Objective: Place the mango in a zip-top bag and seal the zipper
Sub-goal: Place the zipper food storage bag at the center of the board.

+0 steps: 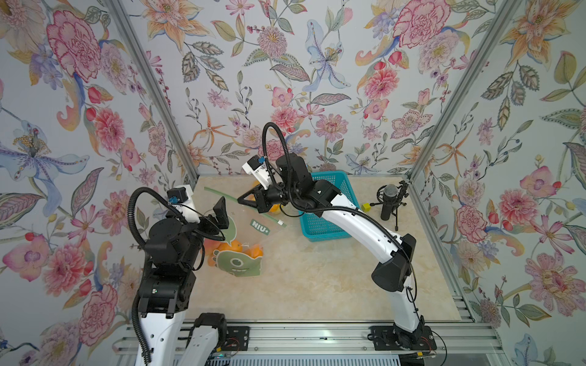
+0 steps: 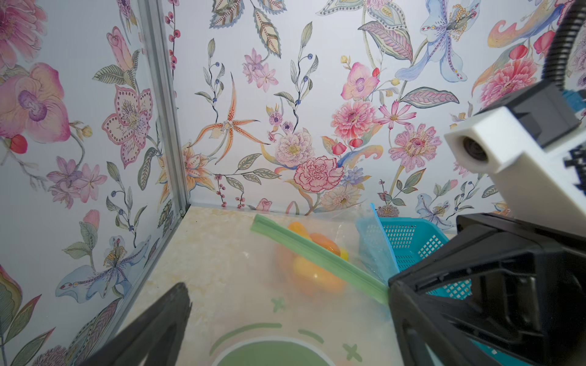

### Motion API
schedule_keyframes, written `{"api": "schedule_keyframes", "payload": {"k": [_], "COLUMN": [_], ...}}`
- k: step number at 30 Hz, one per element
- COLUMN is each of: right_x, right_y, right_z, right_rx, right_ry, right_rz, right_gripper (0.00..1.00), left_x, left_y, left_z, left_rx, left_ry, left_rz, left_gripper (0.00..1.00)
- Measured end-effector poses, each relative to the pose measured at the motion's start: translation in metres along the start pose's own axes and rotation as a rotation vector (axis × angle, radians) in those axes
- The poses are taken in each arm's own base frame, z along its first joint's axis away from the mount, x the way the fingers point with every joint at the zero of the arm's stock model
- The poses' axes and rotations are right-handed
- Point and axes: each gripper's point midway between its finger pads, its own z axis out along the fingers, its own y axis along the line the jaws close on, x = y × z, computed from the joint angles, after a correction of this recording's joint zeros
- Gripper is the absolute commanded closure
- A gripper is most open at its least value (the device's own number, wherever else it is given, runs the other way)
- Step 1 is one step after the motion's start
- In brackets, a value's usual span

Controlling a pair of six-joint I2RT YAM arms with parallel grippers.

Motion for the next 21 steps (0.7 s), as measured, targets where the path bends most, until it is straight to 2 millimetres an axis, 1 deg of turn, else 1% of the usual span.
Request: {"api": "schedule_keyframes", "payload": {"k": [1,3,4,6,7,8,10,11,13,15,17,18,19,21], "right_x": [-0.001,0.002,0.007,0.021,0.026,0.032,0.043,0.048,0.056,0.065,0.07,0.07,0.068,0.059], "right_y": [-0.018,-0.068,-0.087,-0.136,-0.152,-0.168,-0.193,-0.204,-0.22,-0.233,-0.242,-0.245,-0.246,-0.244], "right_z": [0.0,0.0,-0.001,-0.006,-0.009,-0.013,-0.02,-0.024,-0.032,-0.044,-0.064,-0.073,-0.087,-0.119], "right_rx": [0.029,0.109,0.143,0.233,0.265,0.297,0.354,0.382,0.432,0.48,0.54,0.563,0.591,0.642], "right_ry": [-0.009,-0.024,-0.022,-0.017,-0.018,-0.015,-0.012,-0.015,-0.016,-0.012,-0.013,-0.018,-0.031,-0.065], "right_rz": [0.046,0.147,0.184,0.269,0.294,0.318,0.36,0.369,0.378,0.384,0.375,0.37,0.361,0.339], "right_gripper": [1.0,1.0,1.0,1.0,1.0,0.91,0.64,0.55,0.51,0.43,0.37,0.36,0.34,0.24], "left_x": [0.001,0.005,0.007,0.012,0.014,0.016,0.021,0.023,0.029,0.038,0.049,0.054,0.06,0.07], "left_y": [0.0,0.001,0.0,0.0,0.0,-0.001,-0.003,-0.005,-0.009,-0.014,-0.018,-0.018,-0.019,-0.019], "left_z": [0.002,0.007,0.009,0.013,0.014,0.015,0.017,0.018,0.022,0.026,0.032,0.034,0.038,0.043], "left_rx": [-0.001,-0.003,-0.001,0.001,0.004,0.008,0.024,0.033,0.06,0.093,0.119,0.124,0.131,0.134], "left_ry": [0.007,0.023,0.03,0.047,0.054,0.059,0.073,0.08,0.102,0.131,0.166,0.181,0.201,0.232], "left_rz": [0.0,-0.006,-0.008,-0.015,-0.016,-0.017,-0.019,-0.02,-0.021,-0.024,-0.027,-0.029,-0.031,-0.034], "left_gripper": [0.01,0.01,0.01,0.01,0.01,0.01,0.01,0.01,0.01,0.01,0.01,0.01,0.01,0.01]}}
